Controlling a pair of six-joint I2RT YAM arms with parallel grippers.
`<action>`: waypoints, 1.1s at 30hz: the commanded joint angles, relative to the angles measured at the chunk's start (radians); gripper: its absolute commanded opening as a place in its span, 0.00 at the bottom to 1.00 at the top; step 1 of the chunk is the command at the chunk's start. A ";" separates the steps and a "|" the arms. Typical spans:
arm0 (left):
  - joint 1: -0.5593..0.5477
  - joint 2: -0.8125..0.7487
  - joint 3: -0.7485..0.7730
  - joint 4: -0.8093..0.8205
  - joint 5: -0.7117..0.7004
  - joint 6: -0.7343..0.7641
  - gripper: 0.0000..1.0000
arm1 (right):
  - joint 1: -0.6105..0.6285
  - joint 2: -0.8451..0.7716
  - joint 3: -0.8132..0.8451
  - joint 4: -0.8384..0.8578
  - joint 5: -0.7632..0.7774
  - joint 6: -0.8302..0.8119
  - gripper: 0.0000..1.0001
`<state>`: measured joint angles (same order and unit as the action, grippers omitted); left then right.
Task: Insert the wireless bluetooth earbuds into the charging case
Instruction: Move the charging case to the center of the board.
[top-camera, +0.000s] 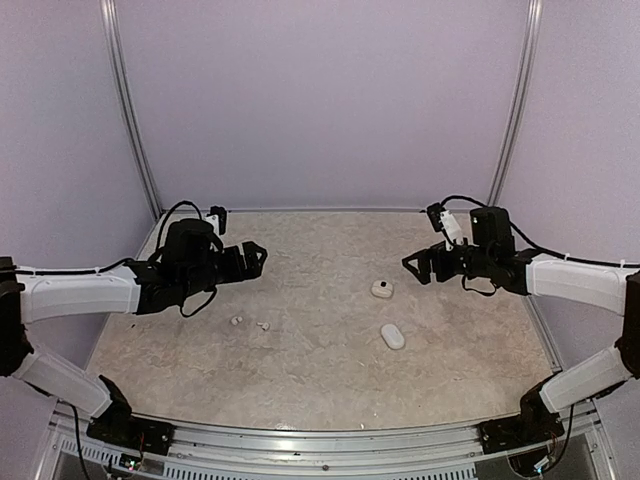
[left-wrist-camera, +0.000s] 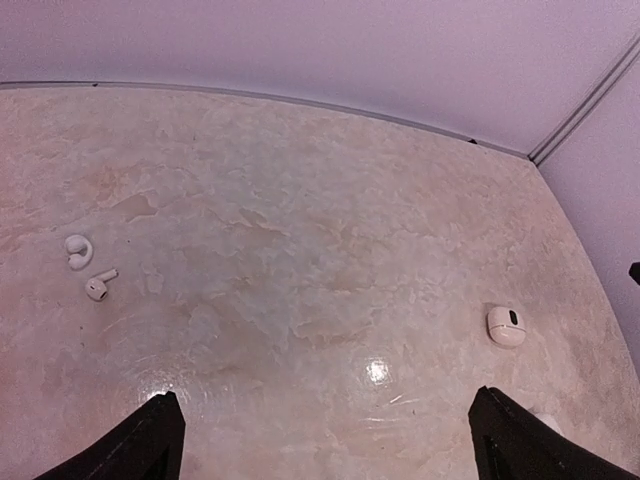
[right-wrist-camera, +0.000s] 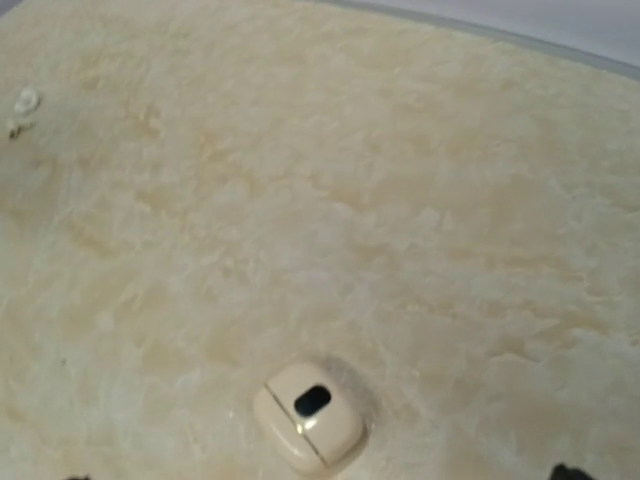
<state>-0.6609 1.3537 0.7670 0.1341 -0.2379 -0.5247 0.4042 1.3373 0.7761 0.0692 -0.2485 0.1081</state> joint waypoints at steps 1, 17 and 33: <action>-0.047 0.008 -0.006 0.073 0.017 0.010 0.99 | 0.020 0.047 0.041 -0.085 -0.009 -0.100 0.99; -0.070 -0.049 -0.146 0.276 0.223 0.056 0.99 | 0.024 0.375 0.242 -0.298 -0.070 -0.268 0.99; -0.071 -0.030 -0.144 0.303 0.263 0.067 0.99 | 0.019 0.590 0.464 -0.378 -0.173 -0.362 0.99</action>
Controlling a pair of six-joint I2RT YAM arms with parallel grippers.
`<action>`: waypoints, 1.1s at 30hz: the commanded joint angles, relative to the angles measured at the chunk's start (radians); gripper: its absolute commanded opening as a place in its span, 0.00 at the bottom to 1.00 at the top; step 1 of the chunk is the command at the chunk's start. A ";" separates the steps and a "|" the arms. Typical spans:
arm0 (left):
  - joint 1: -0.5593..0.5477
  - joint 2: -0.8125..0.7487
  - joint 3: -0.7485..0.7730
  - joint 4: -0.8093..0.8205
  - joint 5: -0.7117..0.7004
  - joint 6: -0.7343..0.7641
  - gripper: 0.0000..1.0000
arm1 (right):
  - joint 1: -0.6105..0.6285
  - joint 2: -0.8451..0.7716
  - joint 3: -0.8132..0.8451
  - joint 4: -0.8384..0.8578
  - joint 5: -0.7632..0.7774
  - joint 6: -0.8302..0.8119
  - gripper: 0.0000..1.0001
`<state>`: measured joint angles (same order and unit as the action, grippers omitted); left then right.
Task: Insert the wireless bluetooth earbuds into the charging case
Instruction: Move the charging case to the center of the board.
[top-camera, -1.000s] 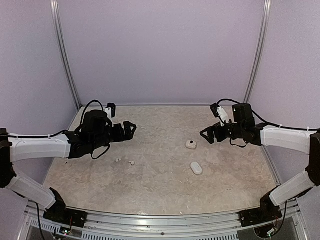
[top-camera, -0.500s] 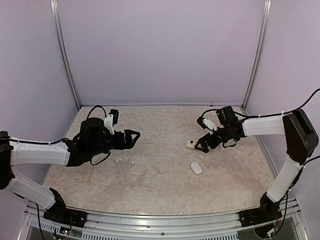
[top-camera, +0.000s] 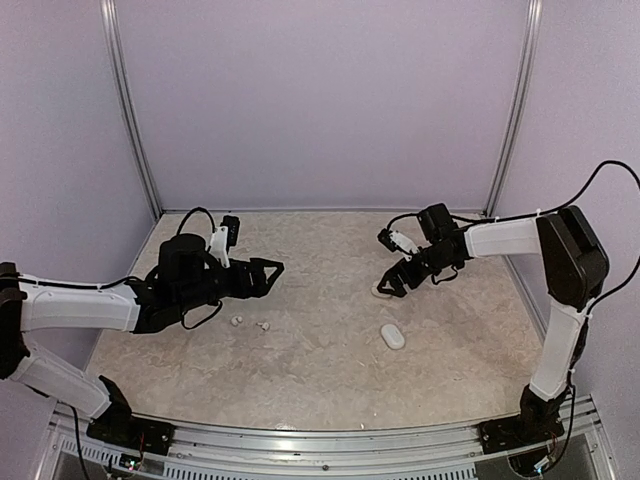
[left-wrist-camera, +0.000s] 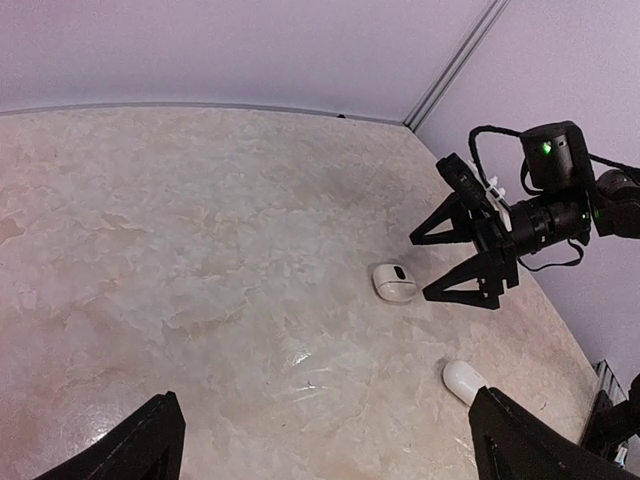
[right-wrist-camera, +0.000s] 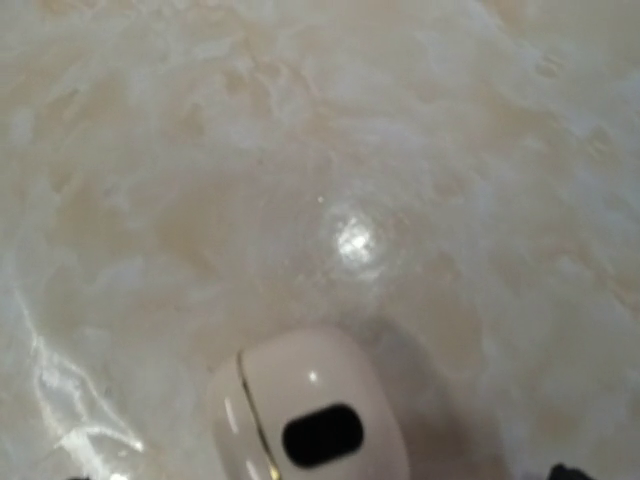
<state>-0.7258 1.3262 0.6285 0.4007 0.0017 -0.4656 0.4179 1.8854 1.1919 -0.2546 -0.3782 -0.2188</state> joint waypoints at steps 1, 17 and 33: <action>-0.006 -0.001 -0.006 0.038 0.023 0.007 0.99 | 0.006 0.051 0.054 -0.058 -0.049 -0.037 0.98; -0.005 -0.002 -0.012 0.040 0.026 0.000 0.99 | 0.096 0.017 0.000 -0.044 -0.055 0.041 0.77; -0.005 0.003 -0.015 0.038 -0.021 -0.010 0.99 | 0.129 0.028 0.035 -0.009 0.076 0.298 0.78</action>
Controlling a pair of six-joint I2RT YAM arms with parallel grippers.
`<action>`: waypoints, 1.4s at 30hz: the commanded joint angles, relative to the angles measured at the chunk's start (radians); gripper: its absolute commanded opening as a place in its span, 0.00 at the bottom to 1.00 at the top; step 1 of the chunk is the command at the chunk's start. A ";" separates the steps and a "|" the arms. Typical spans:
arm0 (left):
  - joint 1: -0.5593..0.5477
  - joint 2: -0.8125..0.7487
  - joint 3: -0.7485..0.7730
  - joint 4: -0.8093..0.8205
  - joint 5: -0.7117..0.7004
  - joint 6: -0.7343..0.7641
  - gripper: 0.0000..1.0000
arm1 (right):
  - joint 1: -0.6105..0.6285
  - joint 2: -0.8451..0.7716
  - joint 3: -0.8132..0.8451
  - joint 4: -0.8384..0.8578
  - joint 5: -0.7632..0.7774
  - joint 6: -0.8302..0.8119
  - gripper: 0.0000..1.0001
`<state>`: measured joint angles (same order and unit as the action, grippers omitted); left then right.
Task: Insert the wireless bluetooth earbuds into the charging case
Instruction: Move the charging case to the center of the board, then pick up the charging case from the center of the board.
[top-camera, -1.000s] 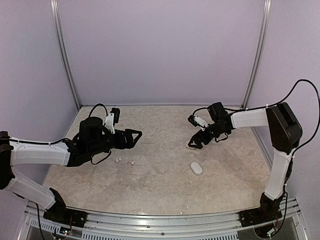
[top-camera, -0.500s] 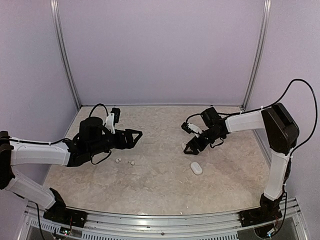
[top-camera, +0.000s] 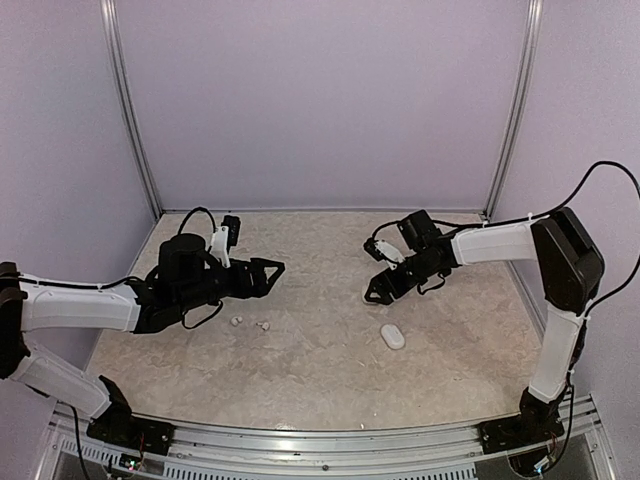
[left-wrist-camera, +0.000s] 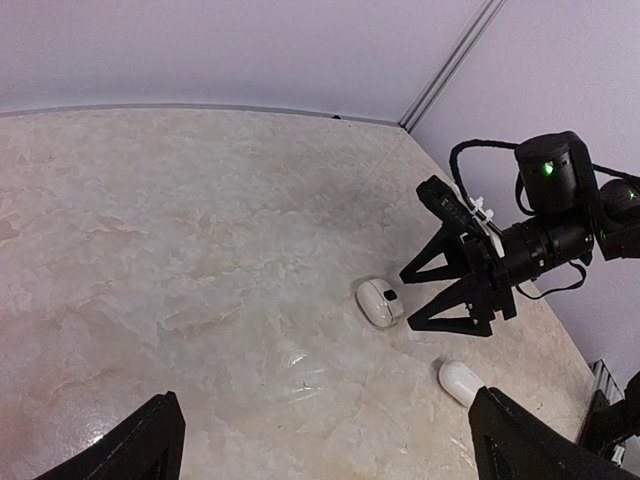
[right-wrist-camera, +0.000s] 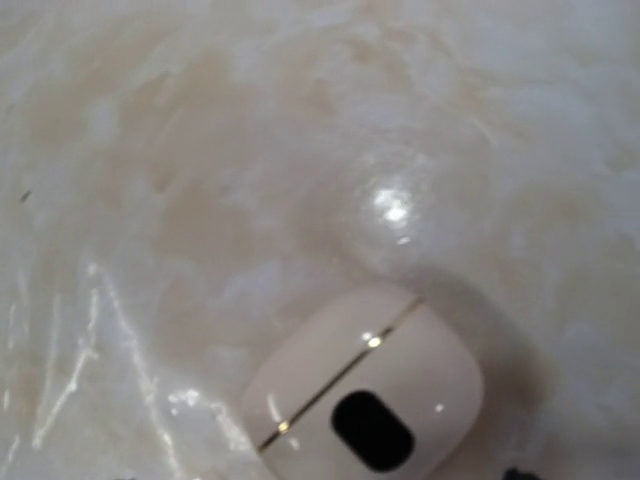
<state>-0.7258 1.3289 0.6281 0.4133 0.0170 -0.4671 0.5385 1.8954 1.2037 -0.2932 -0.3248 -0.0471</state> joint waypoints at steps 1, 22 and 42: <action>-0.004 0.000 -0.016 0.027 -0.041 -0.008 0.99 | 0.010 0.021 0.026 0.040 0.008 0.141 0.78; -0.003 0.000 -0.028 0.079 0.064 0.027 0.99 | 0.017 0.174 0.181 -0.135 0.012 -0.397 0.91; 0.021 0.023 -0.032 0.083 0.032 -0.029 0.99 | 0.026 0.119 0.101 -0.106 0.038 -0.383 0.54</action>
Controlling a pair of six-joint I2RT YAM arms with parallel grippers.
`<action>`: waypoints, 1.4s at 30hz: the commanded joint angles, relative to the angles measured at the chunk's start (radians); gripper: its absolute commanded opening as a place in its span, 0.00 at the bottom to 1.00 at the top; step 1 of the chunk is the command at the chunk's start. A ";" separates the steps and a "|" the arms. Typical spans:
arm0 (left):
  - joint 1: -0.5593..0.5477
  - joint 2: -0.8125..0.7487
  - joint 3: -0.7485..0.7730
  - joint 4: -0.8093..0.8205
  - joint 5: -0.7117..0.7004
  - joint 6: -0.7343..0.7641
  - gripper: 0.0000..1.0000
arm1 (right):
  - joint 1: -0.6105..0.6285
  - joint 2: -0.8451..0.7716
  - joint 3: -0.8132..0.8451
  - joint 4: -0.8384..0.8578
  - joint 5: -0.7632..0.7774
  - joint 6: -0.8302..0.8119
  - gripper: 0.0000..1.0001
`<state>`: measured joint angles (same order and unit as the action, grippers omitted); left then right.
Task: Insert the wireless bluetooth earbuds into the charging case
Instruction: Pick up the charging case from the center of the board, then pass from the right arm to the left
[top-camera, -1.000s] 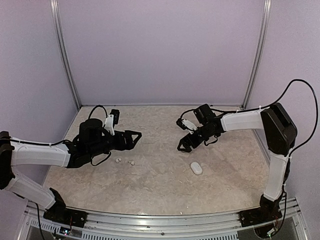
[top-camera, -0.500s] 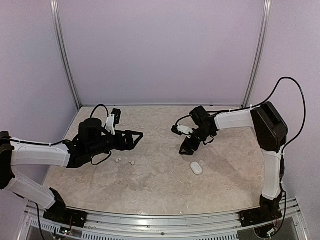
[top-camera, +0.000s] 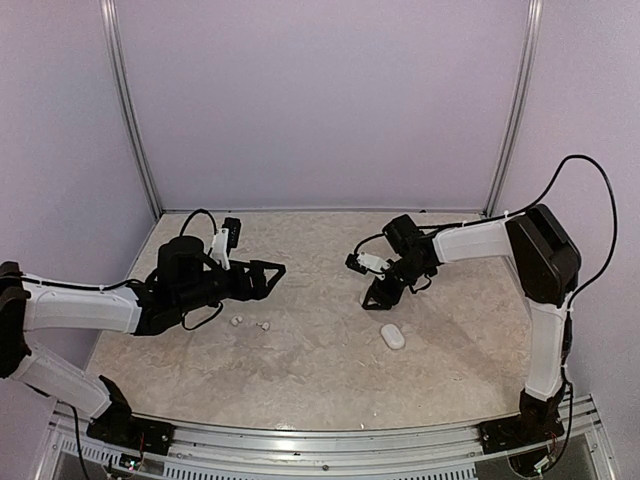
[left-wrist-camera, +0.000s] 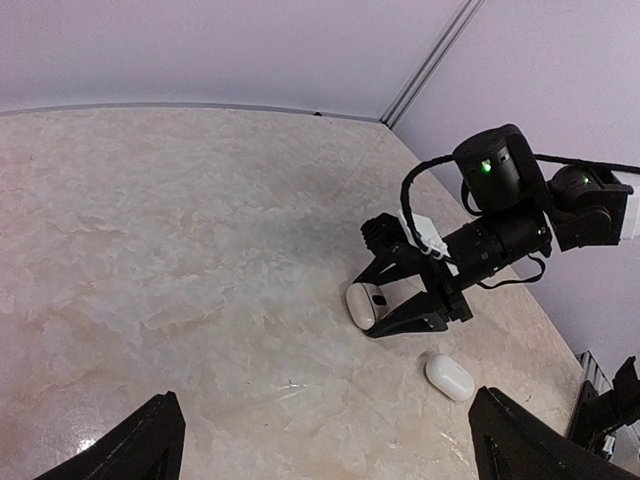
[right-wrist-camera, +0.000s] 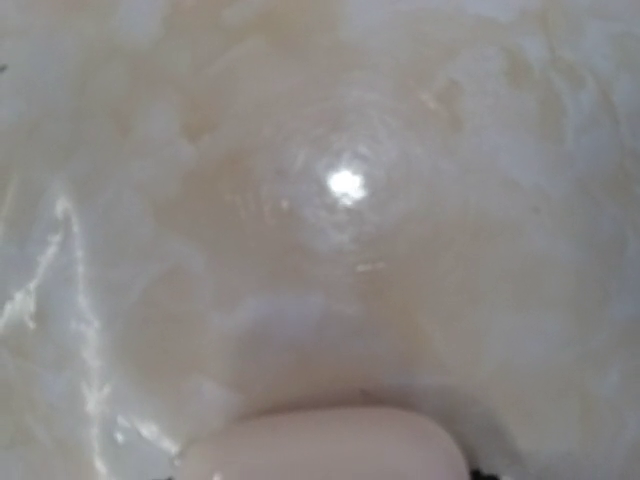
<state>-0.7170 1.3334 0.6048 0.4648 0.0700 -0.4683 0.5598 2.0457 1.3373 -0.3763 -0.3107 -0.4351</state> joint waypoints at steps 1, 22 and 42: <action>0.016 0.020 -0.009 0.027 -0.025 -0.034 0.99 | 0.015 -0.048 -0.042 -0.009 0.040 0.006 0.53; -0.025 0.109 -0.018 0.232 0.287 -0.165 0.77 | 0.365 -0.394 -0.215 0.274 0.302 0.004 0.45; -0.116 0.282 0.048 0.390 0.387 -0.274 0.51 | 0.448 -0.516 -0.291 0.368 0.336 -0.026 0.46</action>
<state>-0.8238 1.5921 0.6300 0.7647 0.4225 -0.7044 0.9924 1.5692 1.0595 -0.0536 0.0311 -0.4526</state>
